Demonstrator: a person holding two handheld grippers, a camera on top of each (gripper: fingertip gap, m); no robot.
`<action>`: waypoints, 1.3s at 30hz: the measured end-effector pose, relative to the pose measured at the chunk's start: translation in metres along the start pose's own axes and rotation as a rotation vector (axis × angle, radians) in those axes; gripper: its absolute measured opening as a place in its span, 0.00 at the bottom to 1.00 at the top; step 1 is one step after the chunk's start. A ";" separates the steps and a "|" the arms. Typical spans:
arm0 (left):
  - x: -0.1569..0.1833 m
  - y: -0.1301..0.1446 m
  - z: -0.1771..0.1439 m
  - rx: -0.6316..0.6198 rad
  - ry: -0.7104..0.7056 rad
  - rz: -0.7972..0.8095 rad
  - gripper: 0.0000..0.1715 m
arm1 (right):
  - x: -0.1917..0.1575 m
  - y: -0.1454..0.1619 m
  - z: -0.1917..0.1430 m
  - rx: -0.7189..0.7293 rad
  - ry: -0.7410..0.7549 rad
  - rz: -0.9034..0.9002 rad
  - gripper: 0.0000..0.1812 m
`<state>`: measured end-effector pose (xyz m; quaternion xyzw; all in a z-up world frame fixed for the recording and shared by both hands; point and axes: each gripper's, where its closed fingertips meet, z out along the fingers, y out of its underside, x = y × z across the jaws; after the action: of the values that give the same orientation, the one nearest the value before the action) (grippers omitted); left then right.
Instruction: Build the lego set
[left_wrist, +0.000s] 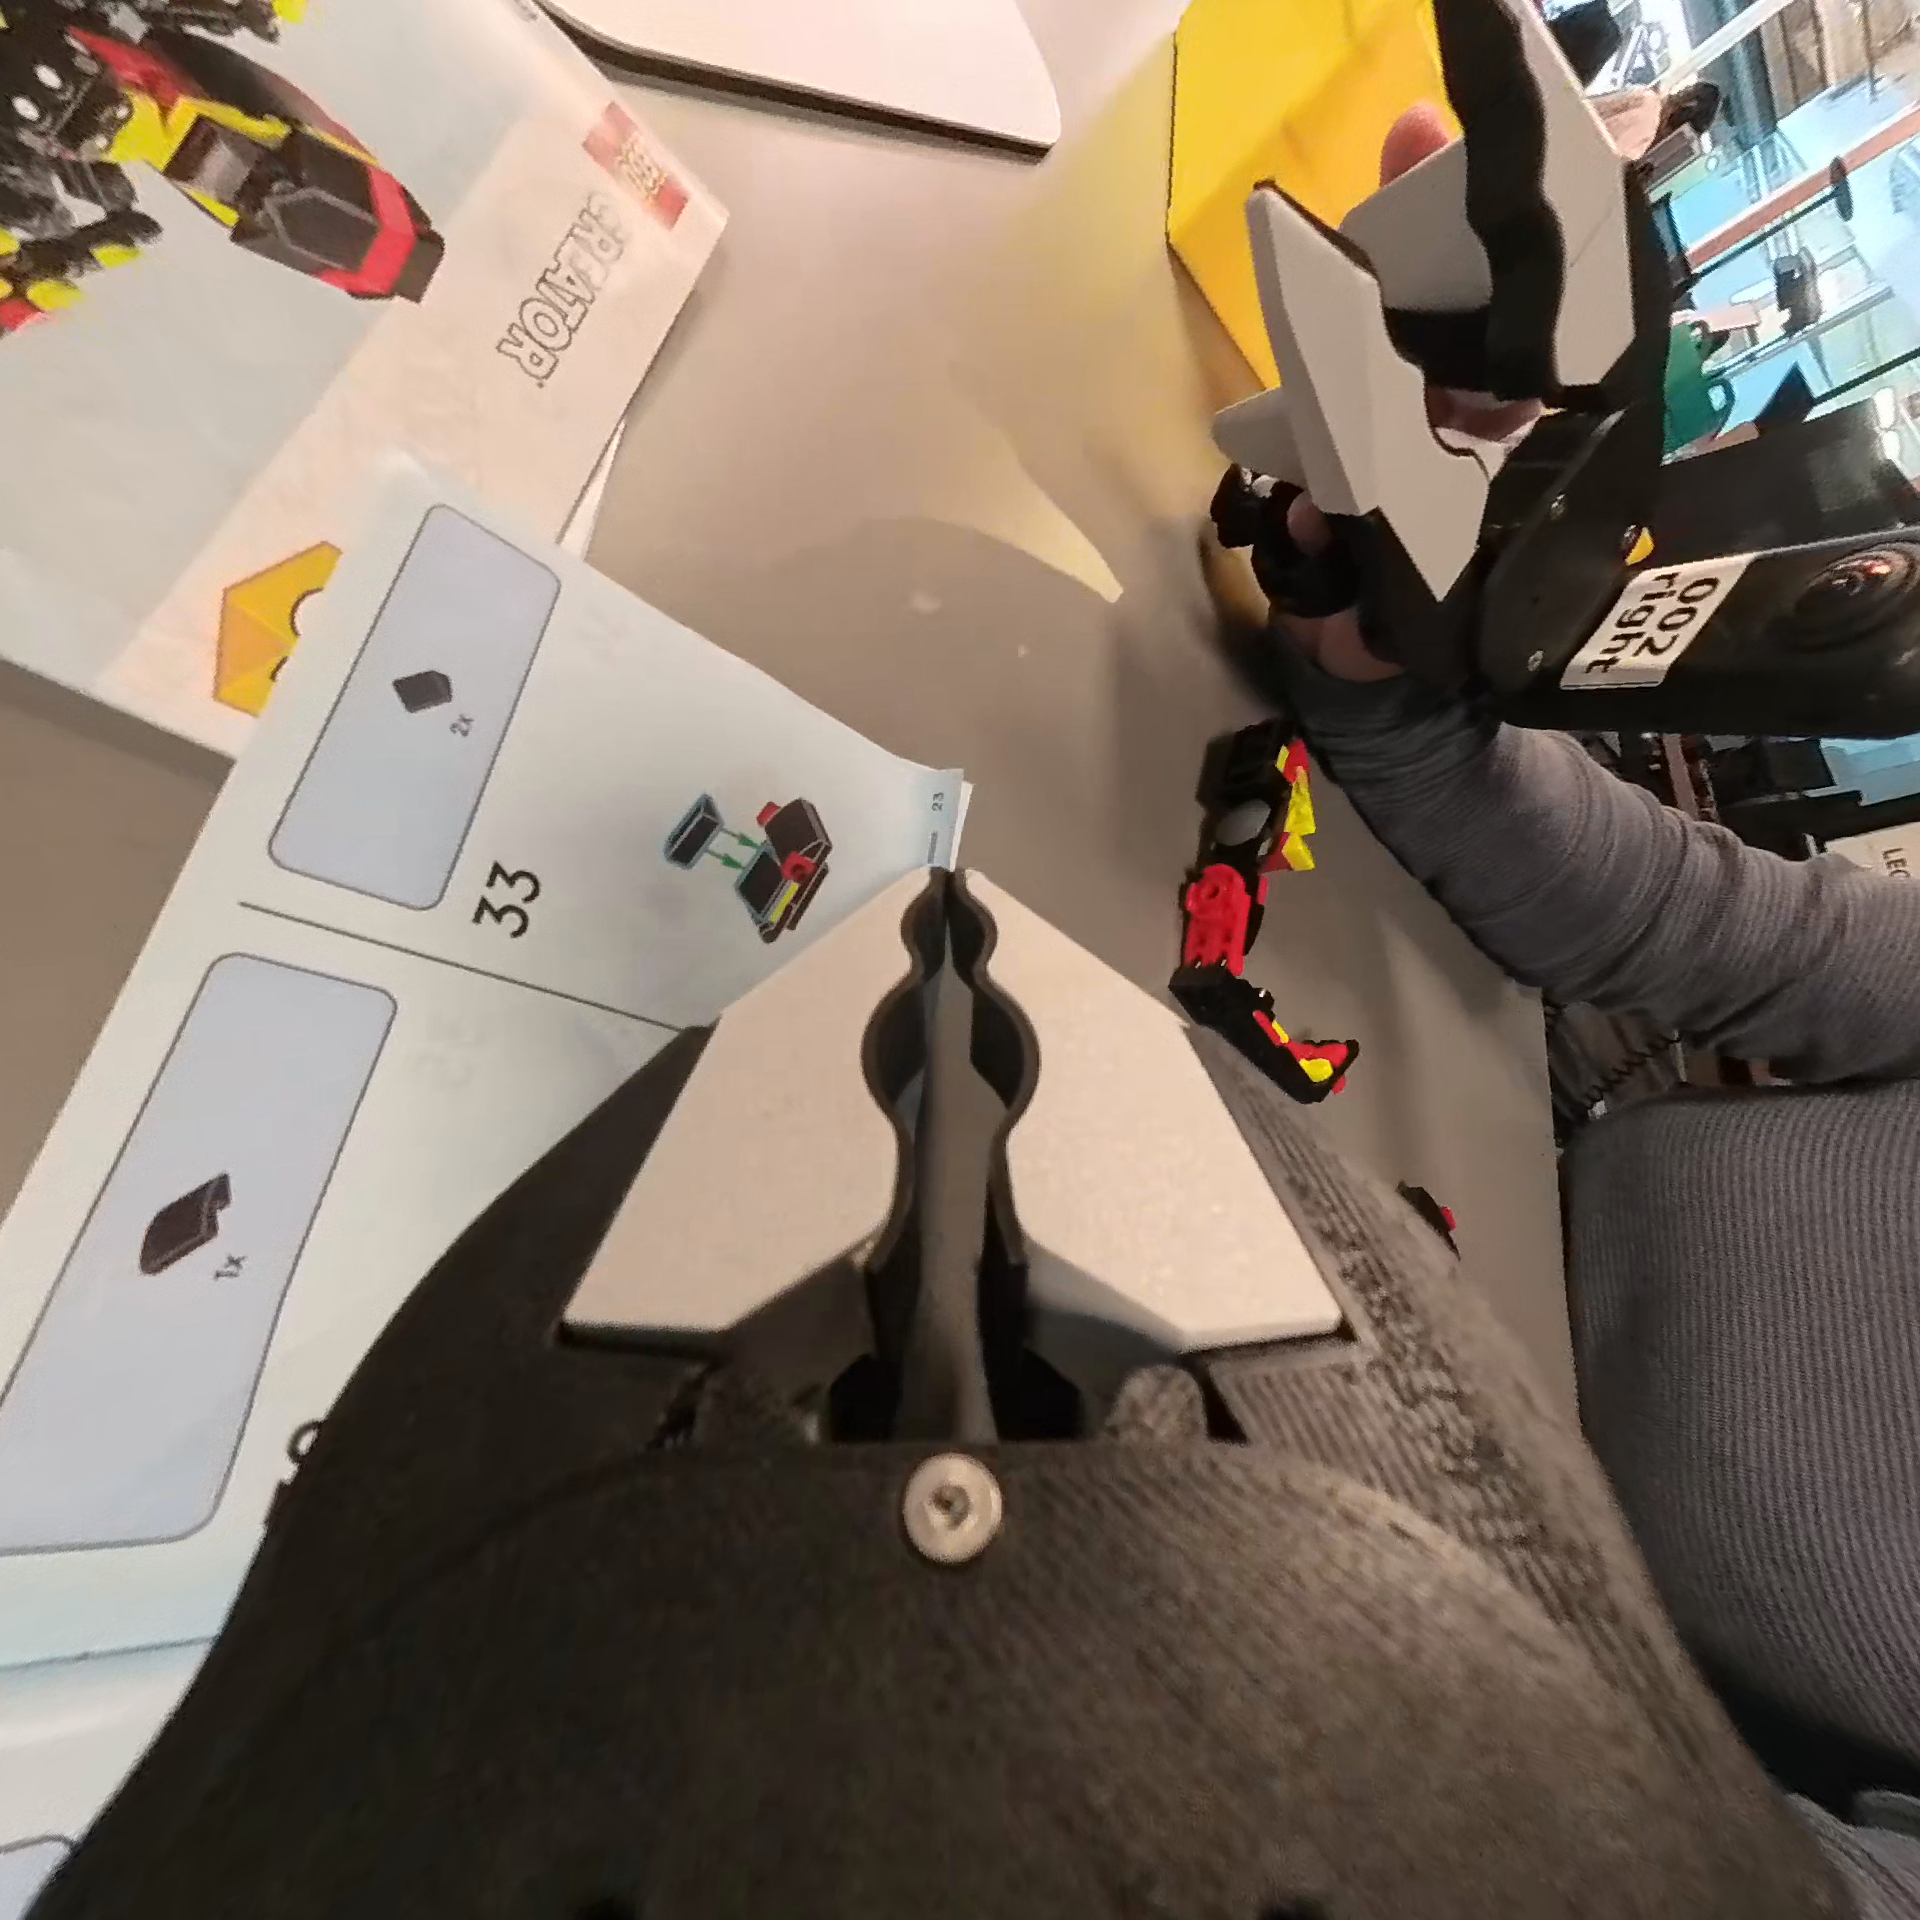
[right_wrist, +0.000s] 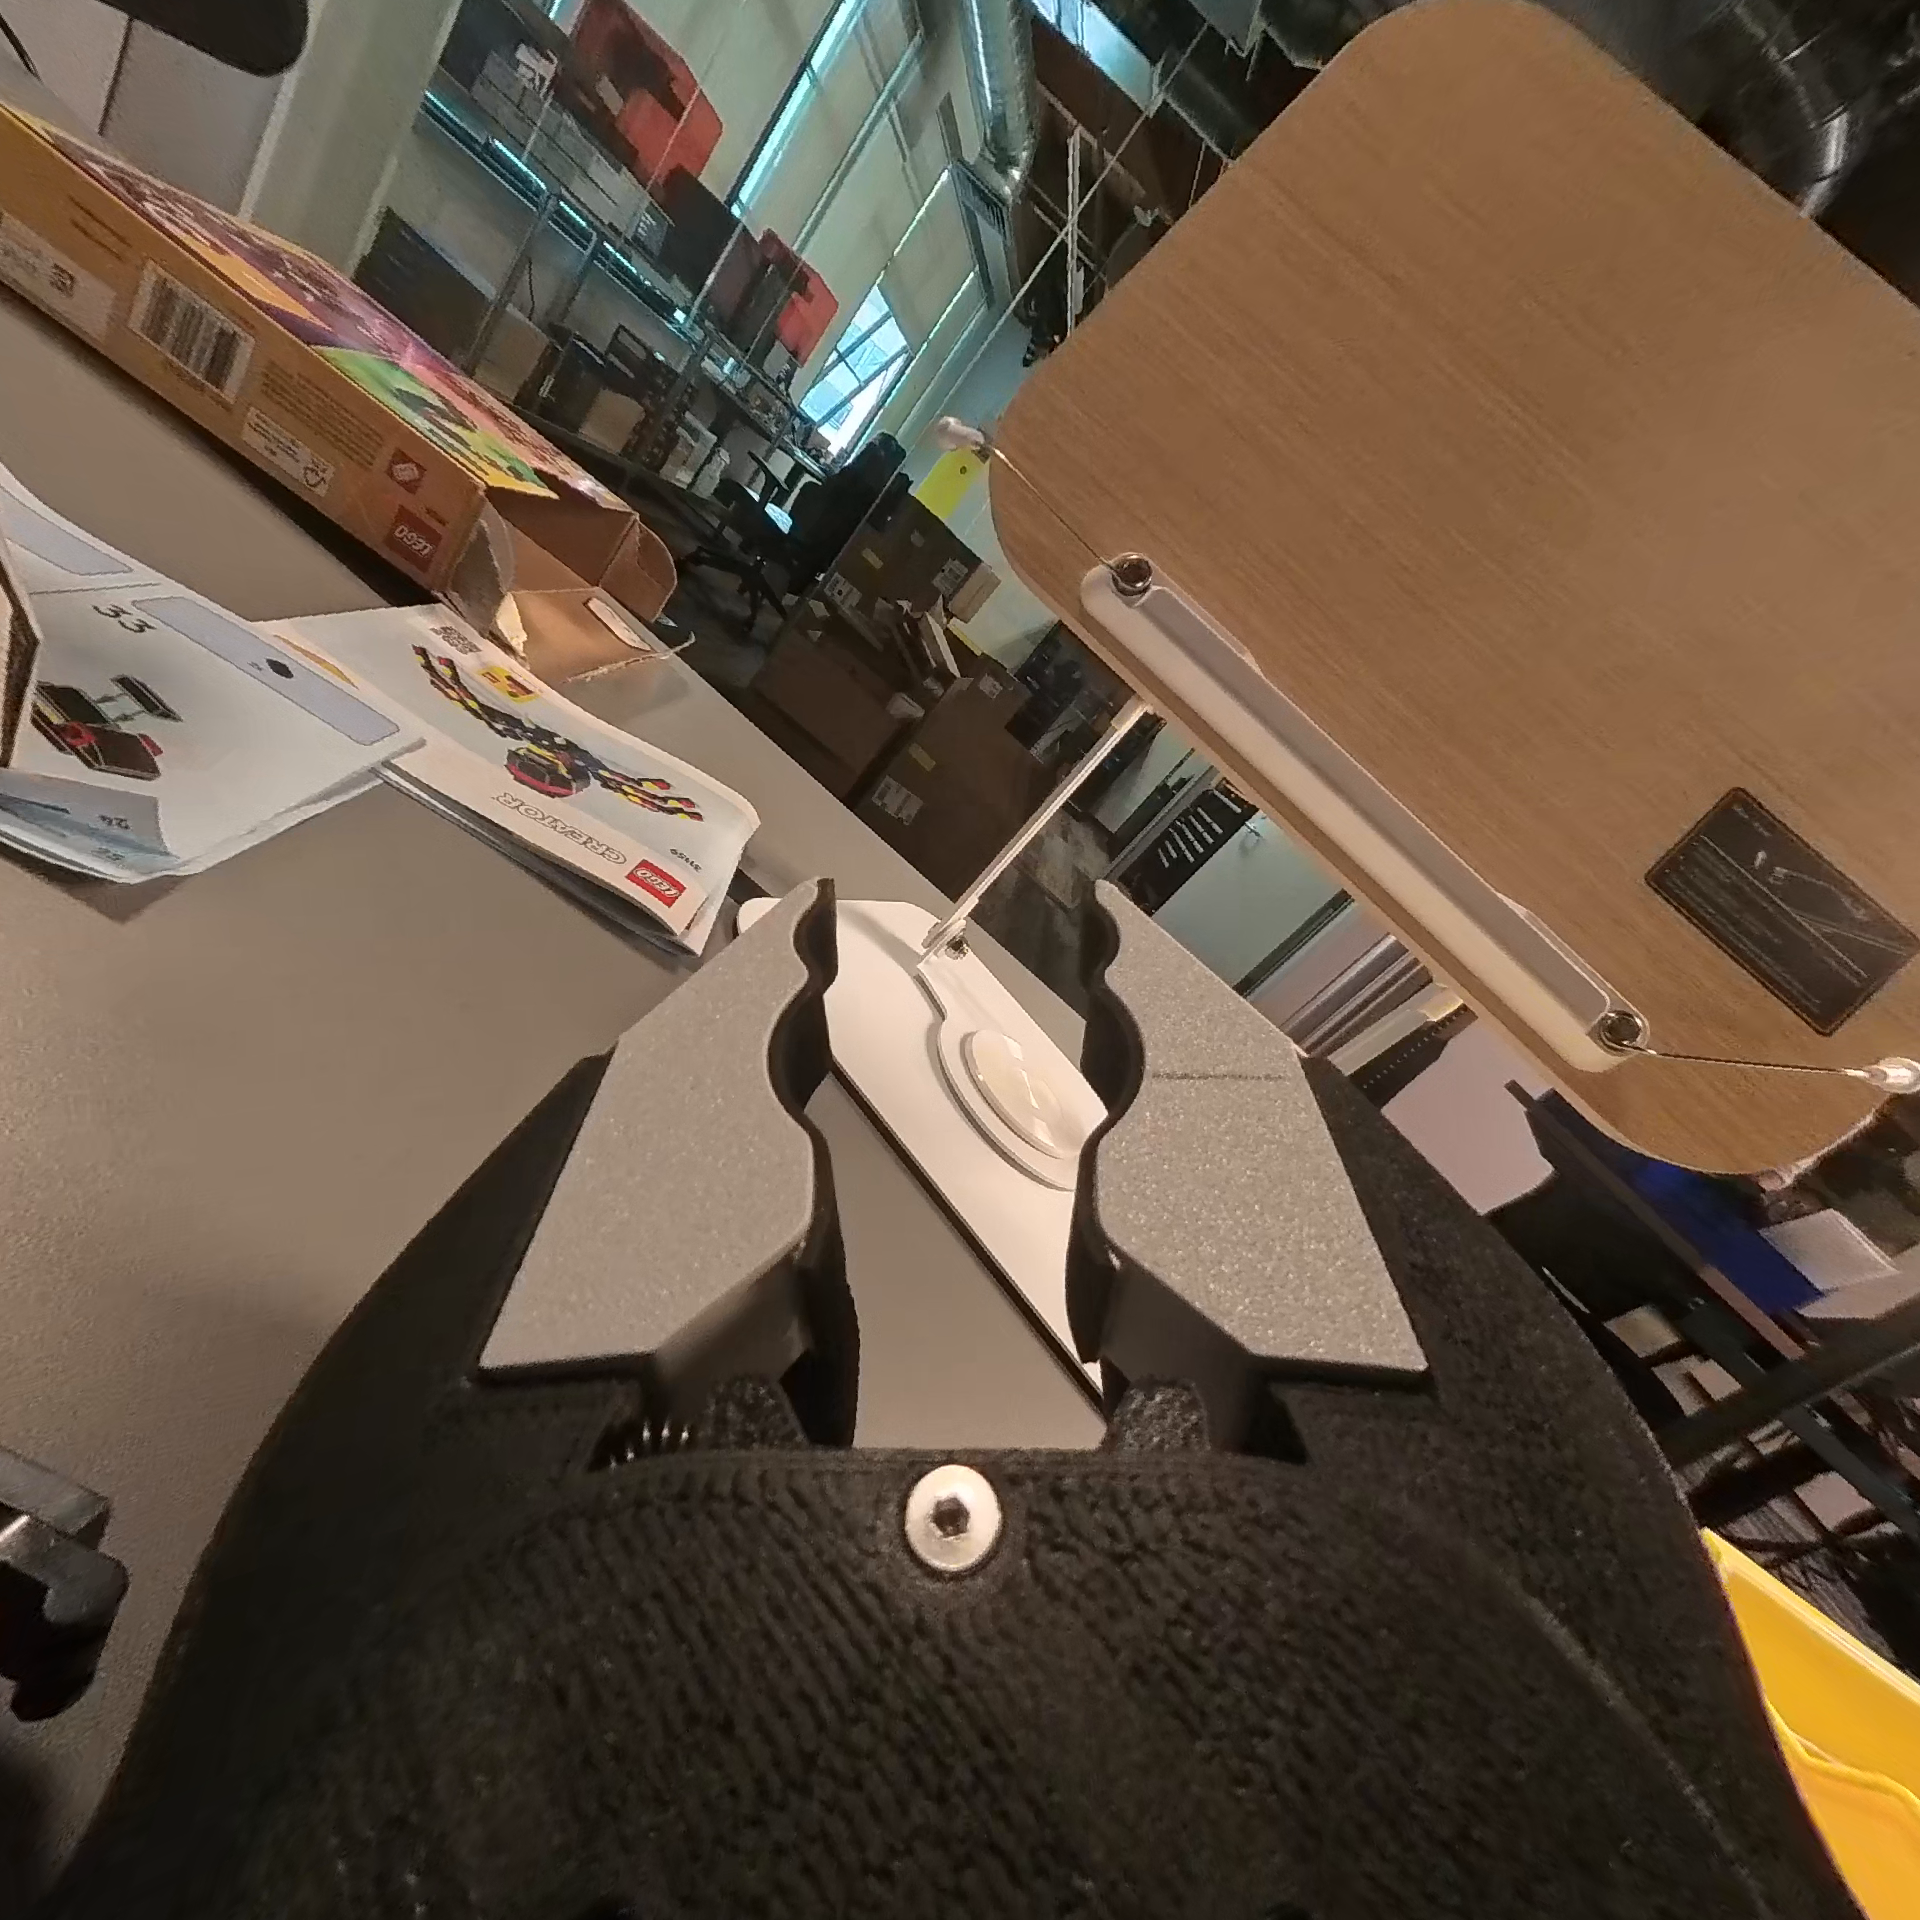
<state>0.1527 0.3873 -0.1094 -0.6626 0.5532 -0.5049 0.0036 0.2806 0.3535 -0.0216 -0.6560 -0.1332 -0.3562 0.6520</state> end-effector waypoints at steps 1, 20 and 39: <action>0.000 0.000 0.000 0.000 0.002 0.000 0.00 | 0.000 0.000 0.000 0.000 0.000 -0.002 0.25; 0.000 -0.009 -0.007 0.125 -0.305 0.310 0.00 | -0.001 -0.001 -0.002 0.007 -0.004 -0.012 0.24; 0.035 -0.005 -0.045 0.232 -0.949 0.865 0.14 | -0.007 -0.007 -0.006 0.036 -0.024 -0.041 0.24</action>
<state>0.1220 0.3883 -0.0613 -0.5266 0.6501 -0.1667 0.5217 0.2695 0.3507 -0.0210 -0.6455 -0.1607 -0.3592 0.6546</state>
